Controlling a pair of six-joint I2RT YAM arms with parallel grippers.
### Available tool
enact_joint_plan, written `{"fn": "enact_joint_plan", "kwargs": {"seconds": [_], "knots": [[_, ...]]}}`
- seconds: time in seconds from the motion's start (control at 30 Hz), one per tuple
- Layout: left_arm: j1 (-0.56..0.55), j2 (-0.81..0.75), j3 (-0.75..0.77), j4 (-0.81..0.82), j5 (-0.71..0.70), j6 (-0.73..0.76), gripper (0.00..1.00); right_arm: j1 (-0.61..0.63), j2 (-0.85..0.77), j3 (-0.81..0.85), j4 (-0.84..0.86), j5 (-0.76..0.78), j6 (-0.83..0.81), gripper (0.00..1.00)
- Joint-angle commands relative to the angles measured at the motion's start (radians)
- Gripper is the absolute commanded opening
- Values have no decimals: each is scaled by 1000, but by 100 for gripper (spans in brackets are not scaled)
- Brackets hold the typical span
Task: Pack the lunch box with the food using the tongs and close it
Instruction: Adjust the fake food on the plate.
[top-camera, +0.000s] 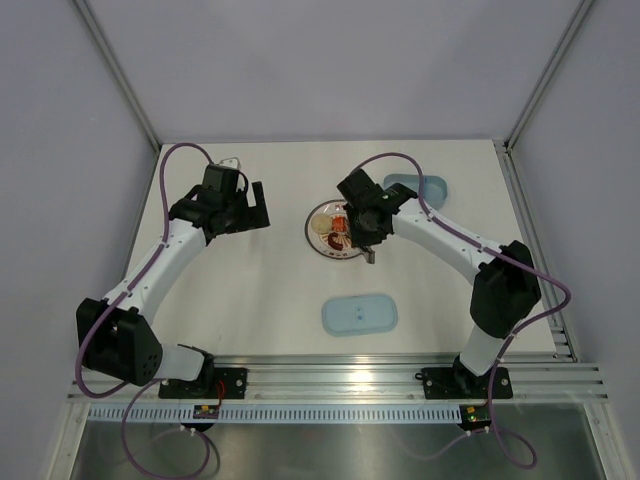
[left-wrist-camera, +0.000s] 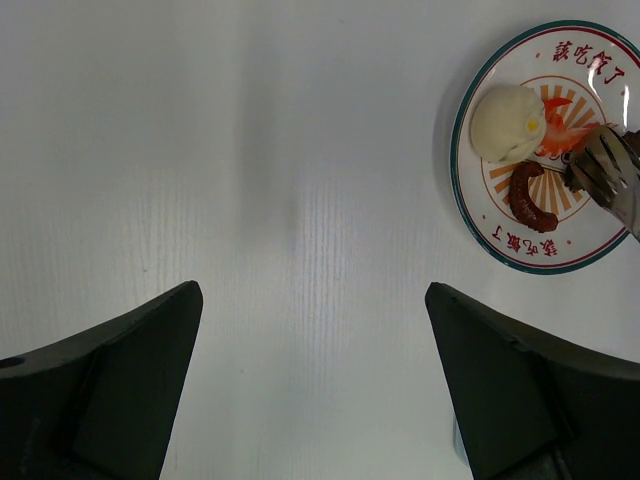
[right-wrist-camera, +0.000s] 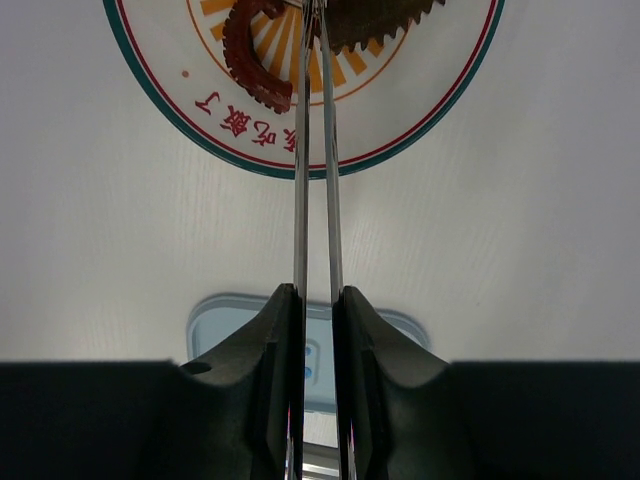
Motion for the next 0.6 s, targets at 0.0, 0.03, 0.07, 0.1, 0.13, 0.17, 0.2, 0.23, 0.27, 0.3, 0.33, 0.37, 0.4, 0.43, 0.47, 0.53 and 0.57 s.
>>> {"fn": "enact_joint_plan", "kwargs": {"seconds": [0.0,0.03,0.07,0.1,0.13,0.17,0.2,0.23,0.27,0.3,0.33,0.37,0.4,0.43,0.47,0.53,0.57], "knots": [[1,11,19,29,23,-7,99,8,-52,-50,16,-15,31,27],[2,9,18,30,26,-8,99,8,-61,-56,4,-10,35,27],[2,11,16,32,26,-7,99,8,-72,-64,-4,8,40,27],[2,9,16,33,26,-7,99,8,-94,-73,-13,17,45,27],[1,9,16,33,25,-7,99,8,-104,-75,-28,28,46,27],[2,9,14,33,25,-5,99,8,-112,-76,-37,40,51,27],[1,9,16,35,25,-7,99,8,-129,-73,-45,44,54,27],[1,9,14,40,25,-7,99,8,-138,-72,-54,44,55,27],[2,11,14,40,26,-7,99,8,-143,-69,-59,42,58,27],[2,12,14,40,28,-10,99,10,-152,-61,-63,44,60,27],[2,12,14,40,31,-10,99,8,-155,-56,-70,42,60,27],[1,12,13,40,31,-10,99,11,-158,-55,-71,45,61,27],[2,14,14,41,32,-11,99,11,-164,-49,-76,47,65,27],[2,12,13,41,32,-11,99,13,-166,-46,-79,54,65,27],[1,11,13,40,31,-10,99,14,-167,-44,-79,60,66,27],[2,11,13,38,26,-10,99,13,-178,-42,-74,82,74,27],[1,9,13,37,25,-7,99,14,-181,-44,-71,91,78,28]]}}
